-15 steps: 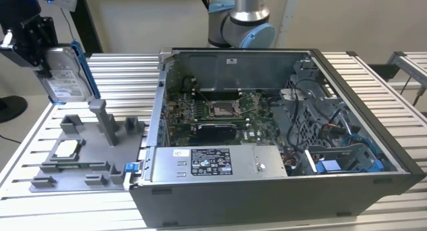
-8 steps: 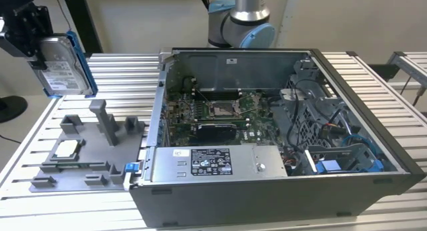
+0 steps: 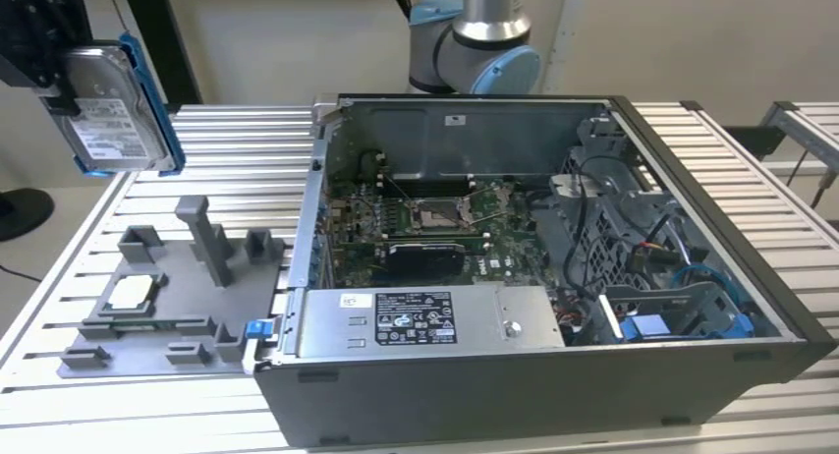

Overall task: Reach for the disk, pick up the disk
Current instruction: 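Pick up the disk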

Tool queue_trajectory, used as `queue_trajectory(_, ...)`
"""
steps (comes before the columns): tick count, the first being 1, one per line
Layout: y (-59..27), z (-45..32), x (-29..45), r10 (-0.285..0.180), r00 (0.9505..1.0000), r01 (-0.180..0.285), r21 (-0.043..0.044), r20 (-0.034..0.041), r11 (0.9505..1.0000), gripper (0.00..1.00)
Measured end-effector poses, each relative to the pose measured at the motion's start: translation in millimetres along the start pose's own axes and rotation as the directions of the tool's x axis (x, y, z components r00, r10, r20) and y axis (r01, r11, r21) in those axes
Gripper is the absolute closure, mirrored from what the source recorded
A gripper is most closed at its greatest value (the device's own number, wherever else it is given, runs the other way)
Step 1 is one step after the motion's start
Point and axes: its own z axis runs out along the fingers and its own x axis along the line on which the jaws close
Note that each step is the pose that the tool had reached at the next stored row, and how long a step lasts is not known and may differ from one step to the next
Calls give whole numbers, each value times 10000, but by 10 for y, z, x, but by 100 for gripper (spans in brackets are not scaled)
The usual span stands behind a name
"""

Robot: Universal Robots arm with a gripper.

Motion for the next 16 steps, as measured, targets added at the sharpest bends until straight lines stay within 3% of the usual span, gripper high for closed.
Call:
queue_trajectory(8, 6, -216, -2, 0, 10000, 0, 0, 0, 10000, 100)
queue_trajectory(16, 9, -330, -4, 0, 10000, 0, 1, 0, 10000, 100)
